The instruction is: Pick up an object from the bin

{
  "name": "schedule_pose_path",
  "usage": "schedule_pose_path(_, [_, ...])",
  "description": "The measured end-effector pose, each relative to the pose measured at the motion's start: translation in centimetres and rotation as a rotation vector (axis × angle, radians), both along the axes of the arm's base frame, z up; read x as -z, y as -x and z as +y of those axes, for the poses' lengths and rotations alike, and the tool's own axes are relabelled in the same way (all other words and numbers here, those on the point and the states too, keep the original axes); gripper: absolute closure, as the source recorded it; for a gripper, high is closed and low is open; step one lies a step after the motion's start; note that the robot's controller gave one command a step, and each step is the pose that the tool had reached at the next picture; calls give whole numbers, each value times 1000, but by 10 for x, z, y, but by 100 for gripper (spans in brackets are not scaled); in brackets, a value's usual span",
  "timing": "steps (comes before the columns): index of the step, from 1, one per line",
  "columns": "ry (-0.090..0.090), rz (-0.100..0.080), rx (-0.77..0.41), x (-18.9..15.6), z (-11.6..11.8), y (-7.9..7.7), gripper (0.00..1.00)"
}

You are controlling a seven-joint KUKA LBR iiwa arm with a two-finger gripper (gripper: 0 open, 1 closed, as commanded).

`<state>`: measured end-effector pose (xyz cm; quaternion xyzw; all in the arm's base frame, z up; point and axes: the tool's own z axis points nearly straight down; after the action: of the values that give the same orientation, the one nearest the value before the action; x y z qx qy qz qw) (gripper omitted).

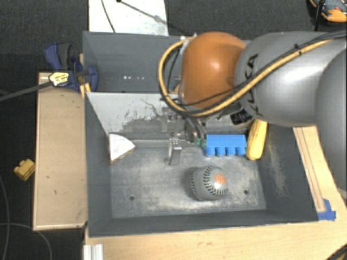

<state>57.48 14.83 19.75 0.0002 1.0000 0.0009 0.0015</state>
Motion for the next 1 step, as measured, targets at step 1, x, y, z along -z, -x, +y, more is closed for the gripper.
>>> schedule_pose_path(1, [1,-2,-72,50,-61,19,0])
